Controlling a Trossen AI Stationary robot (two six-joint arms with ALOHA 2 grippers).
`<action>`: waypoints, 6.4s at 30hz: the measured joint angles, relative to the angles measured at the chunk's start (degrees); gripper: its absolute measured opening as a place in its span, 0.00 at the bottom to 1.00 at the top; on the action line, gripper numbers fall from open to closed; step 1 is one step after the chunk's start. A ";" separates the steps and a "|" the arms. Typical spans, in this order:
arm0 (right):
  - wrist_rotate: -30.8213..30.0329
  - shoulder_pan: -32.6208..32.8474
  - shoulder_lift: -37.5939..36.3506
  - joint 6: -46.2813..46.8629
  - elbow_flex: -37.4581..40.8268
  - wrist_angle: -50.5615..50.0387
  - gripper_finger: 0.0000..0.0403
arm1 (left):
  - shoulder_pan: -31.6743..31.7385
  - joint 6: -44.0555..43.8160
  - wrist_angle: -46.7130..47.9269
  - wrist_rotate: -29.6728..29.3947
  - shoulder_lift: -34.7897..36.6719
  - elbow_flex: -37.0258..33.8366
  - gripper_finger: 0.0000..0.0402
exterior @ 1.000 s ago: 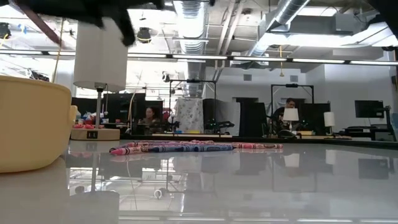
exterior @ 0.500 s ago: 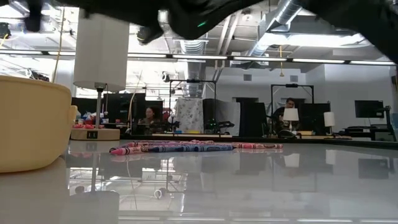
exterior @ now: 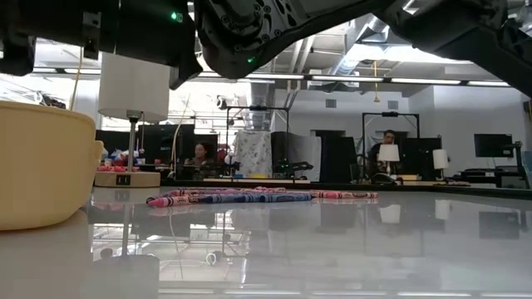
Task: Sort crayons
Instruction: Put the red crayon into the blue bin
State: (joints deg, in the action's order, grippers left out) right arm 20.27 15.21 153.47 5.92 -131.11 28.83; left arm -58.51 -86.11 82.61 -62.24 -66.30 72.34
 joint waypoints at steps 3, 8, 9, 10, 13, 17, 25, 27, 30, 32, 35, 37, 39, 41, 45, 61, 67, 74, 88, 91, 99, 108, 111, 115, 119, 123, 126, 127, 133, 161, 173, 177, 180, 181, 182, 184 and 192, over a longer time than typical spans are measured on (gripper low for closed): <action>-0.87 0.26 0.00 -2.03 -0.76 -3.28 0.17 | 0.02 -0.02 0.02 -0.07 0.00 0.00 0.60; -1.22 0.40 0.00 -2.94 -1.05 -4.81 0.27 | 0.03 0.02 0.02 -0.06 0.00 0.00 0.60; -1.20 0.40 -0.14 -2.94 -1.05 -5.30 0.29 | 0.03 0.02 0.02 0.02 0.00 0.00 0.60; -1.21 0.39 -0.62 -3.04 -1.04 -6.92 0.30 | 0.03 0.00 0.02 0.03 0.00 0.00 0.60; -3.68 -0.14 -4.02 -6.25 -1.00 -18.13 0.31 | 0.03 -0.57 0.00 0.63 0.00 0.00 0.60; -11.14 -1.15 -13.47 -15.11 -1.00 -40.41 0.30 | 0.01 -0.13 0.02 3.43 0.11 0.00 0.60; -28.61 -2.61 -26.25 -22.45 -0.90 -79.70 0.29 | -0.21 -0.19 2.67 4.14 1.22 0.00 0.60; -31.21 -4.10 -28.70 -20.96 -0.88 -87.74 0.29 | -0.87 -2.19 4.78 2.43 1.82 0.00 0.60; -33.05 -6.75 -32.99 -17.66 -0.93 -97.86 0.29 | -2.48 -5.05 7.34 0.53 3.51 -0.01 0.60; -33.03 -8.58 -35.10 -15.48 0.77 -101.71 0.29 | -3.49 -5.95 7.39 -0.05 5.20 -0.44 0.60; -33.03 -11.11 -37.35 -14.03 4.84 -104.01 0.29 | -4.57 -7.01 7.28 -0.30 7.55 -2.01 0.60; -33.05 -12.87 -39.74 -13.52 8.40 -103.57 0.29 | -4.93 -7.69 6.73 -0.85 9.27 -4.16 0.60; -33.00 -14.62 -43.01 -13.41 12.96 -102.43 0.29 | -5.12 -8.72 6.01 -0.78 10.91 -6.81 0.60; -32.61 -16.37 -46.21 -13.06 18.98 -100.09 0.29 | -5.32 -9.82 4.30 -0.57 12.79 -9.93 0.60; -31.57 -19.78 -52.41 -10.73 33.47 -88.86 0.29 | -5.81 -9.36 -2.14 0.22 16.98 -16.51 0.60; -32.90 -27.95 -62.99 11.53 64.20 -59.39 0.29 | -5.76 3.49 -19.51 1.14 38.22 -28.51 0.60; -36.49 -29.29 -63.08 19.64 64.77 -62.93 0.29 | -5.74 8.75 -27.57 1.90 44.53 -33.82 0.60; -35.19 -29.28 -63.10 19.70 64.68 -62.92 0.29 | -5.74 9.67 -33.57 4.03 51.46 -40.68 0.60; -35.27 -28.58 -63.10 19.55 64.68 -63.19 0.29 | -5.74 28.29 -56.92 5.55 58.76 -47.72 0.60; -35.26 -28.54 -63.10 19.57 64.68 -63.16 0.29 | -5.29 42.09 -74.97 8.47 57.81 -51.07 0.60; -34.98 -29.17 -63.10 20.94 64.68 -65.06 0.29 | 4.38 55.68 -88.66 22.71 56.99 -53.11 0.60; -32.24 -29.26 -63.06 20.90 66.13 -65.43 0.29 | 19.49 51.34 -82.20 39.32 57.48 -53.13 0.60; -32.22 -29.16 -63.06 19.35 66.14 -65.13 0.30 | 23.59 51.35 -81.91 44.48 57.48 -53.13 0.60; -32.22 -28.77 -63.06 17.58 66.14 -63.86 0.32 | 28.22 51.44 -79.84 50.04 57.48 -53.13 0.60; -32.26 -29.13 -62.11 16.63 66.16 -62.46 0.37 | 31.93 50.40 -74.60 50.60 57.46 -53.13 0.60; -32.34 -29.34 -60.42 16.40 66.12 -61.59 0.40 | 34.48 50.51 -73.08 52.02 57.46 -53.16 0.60; -32.32 -29.63 -58.16 16.03 66.21 -61.40 0.40 | 35.65 51.97 -73.09 53.60 57.46 -53.16 0.60; -32.32 -29.63 -57.45 15.99 66.21 -60.97 0.40 | 35.90 52.70 -73.09 53.96 57.46 -53.16 0.60; -32.30 -29.89 -54.13 15.82 66.19 -61.08 0.38 | 37.16 55.77 -73.09 52.28 57.46 -53.16 0.60; -32.30 -29.89 -50.06 14.56 66.14 -58.40 0.38 | 39.00 54.07 -83.26 52.68 61.18 -64.85 0.60; -32.29 -29.87 -50.03 15.03 66.15 -59.24 0.22 | 39.00 53.45 -75.19 46.51 66.05 -64.87 0.60; -32.30 -29.84 -50.03 15.12 66.14 -59.28 0.11 | 39.00 54.28 -74.78 44.60 66.10 -64.87 0.60; -32.57 -29.43 -50.03 15.18 66.14 -59.23 0.02 | 39.00 54.82 -74.01 38.90 66.07 -64.87 0.60; -32.77 -29.33 -50.03 15.18 66.14 -59.21 0.02 | 39.00 54.66 -74.10 37.07 66.09 -64.87 0.60; -32.99 -29.22 -50.03 15.19 66.14 -59.21 0.02 | 39.00 54.47 -74.08 35.57 66.10 -64.87 0.60; -33.48 -29.13 -50.03 15.19 66.14 -59.21 0.03 | 39.00 54.44 -73.85 33.31 66.10 -64.87 0.60; -34.28 -28.69 -51.85 15.16 66.14 -58.87 0.01 | 39.00 54.42 -72.24 32.22 66.05 -64.87 0.60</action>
State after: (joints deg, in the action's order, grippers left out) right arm -14.01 -13.48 101.62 21.08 -64.97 -30.03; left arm -19.51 -31.68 10.37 -30.02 -0.25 7.46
